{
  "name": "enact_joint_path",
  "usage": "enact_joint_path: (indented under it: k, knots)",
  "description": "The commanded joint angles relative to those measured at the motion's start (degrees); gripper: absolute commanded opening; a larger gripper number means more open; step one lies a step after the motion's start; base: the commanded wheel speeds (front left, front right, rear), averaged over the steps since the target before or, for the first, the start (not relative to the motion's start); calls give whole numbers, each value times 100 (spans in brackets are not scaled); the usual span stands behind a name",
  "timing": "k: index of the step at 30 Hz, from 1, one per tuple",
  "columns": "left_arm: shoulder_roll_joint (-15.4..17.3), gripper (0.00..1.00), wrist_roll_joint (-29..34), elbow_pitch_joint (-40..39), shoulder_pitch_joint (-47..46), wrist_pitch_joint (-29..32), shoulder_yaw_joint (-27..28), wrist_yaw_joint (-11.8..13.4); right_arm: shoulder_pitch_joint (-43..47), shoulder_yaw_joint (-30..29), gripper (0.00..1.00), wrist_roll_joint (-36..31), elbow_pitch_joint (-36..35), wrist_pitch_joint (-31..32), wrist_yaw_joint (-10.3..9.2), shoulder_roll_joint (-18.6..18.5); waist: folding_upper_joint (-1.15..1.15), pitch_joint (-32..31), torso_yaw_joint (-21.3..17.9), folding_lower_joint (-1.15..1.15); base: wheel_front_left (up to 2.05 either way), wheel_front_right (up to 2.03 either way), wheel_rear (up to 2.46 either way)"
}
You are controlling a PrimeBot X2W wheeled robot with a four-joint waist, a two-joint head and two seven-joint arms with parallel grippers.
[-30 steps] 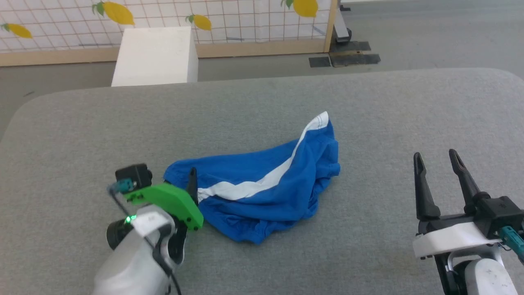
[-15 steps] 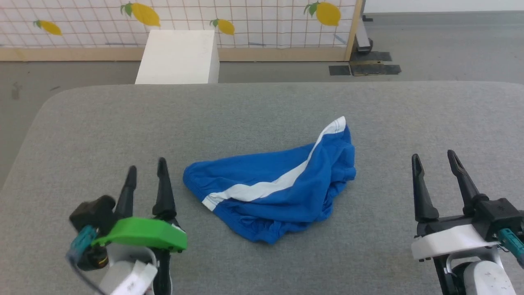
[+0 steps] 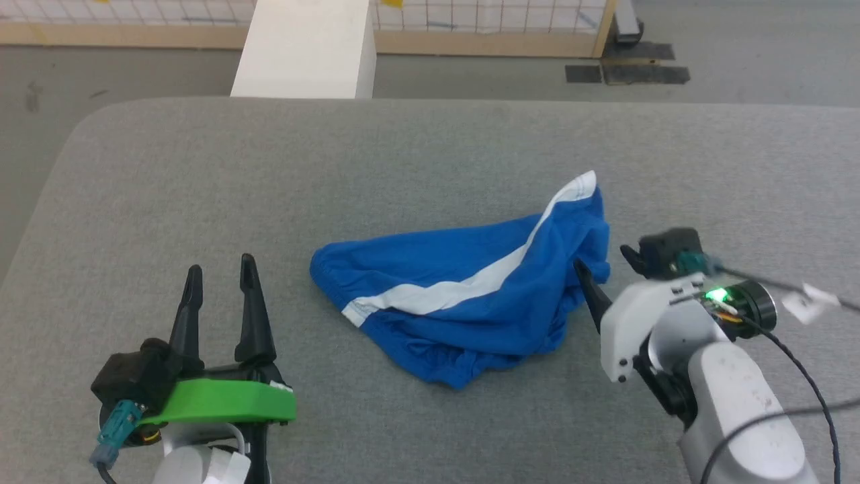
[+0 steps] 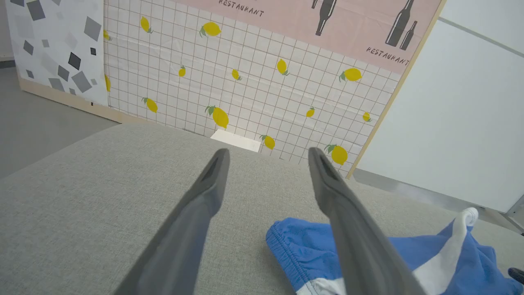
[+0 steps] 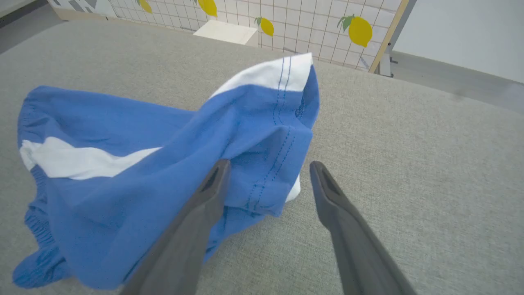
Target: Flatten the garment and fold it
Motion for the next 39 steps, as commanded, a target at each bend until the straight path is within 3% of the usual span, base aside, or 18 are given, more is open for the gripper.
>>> enact_joint_path:
  k: [1,5,6,7,9,12,17,24,28,32,33,34,39]
  knots:
    - [-28,100,32,31,-78,-21,45,-50,-180,-7,100,14,162,292,-9,-4,0,135,128,0,0,0,0]
    - [-33,100,-145,62,-172,-21,-9,-18,-436,72,100,54,465,1064,-9,-4,0,246,222,0,0,0,0]
    - [-33,100,-166,62,-188,-21,-32,-5,-465,106,87,70,511,1261,-9,-4,0,265,239,0,0,0,0]
    - [-34,100,-180,61,-198,-21,-47,6,-484,112,44,90,522,1372,-9,-4,0,277,247,0,0,0,0]
    - [-34,100,-223,65,-214,-21,-70,39,-506,137,0,88,492,1519,-9,-4,0,298,258,0,0,0,0]
    - [-35,100,-279,80,-226,-21,-90,76,-458,95,0,65,335,1582,-9,-4,0,302,252,0,0,0,0]
    - [-35,100,-315,113,-209,-21,-106,84,-232,-240,0,-374,-205,1137,-9,-4,0,219,196,0,0,0,0]
    - [-35,100,-325,134,-143,-21,-102,88,1023,-1126,0,-873,-1475,1207,-9,-4,0,65,93,0,0,0,0]
    - [-35,100,-298,163,-119,-21,-75,50,1804,-1418,0,-572,-1923,1528,-9,-4,0,29,2,0,0,0,0]
    - [-35,100,-281,204,-119,-21,-69,20,2246,-1515,1,-218,-1924,1770,-9,-4,0,0,-104,0,0,0,0]
    - [-35,100,-271,222,-118,-21,-82,8,2283,-1512,59,-155,-1904,1769,-9,-4,0,-9,-123,0,0,0,0]
    - [-35,100,-261,250,-111,-21,-94,-3,2303,-1532,100,-87,-1878,1735,-9,-4,0,-33,-153,0,0,0,0]
    - [-35,100,-258,363,-98,-21,-172,-17,2292,-1706,100,68,-1938,1078,-9,-4,0,-159,-221,0,0,0,0]
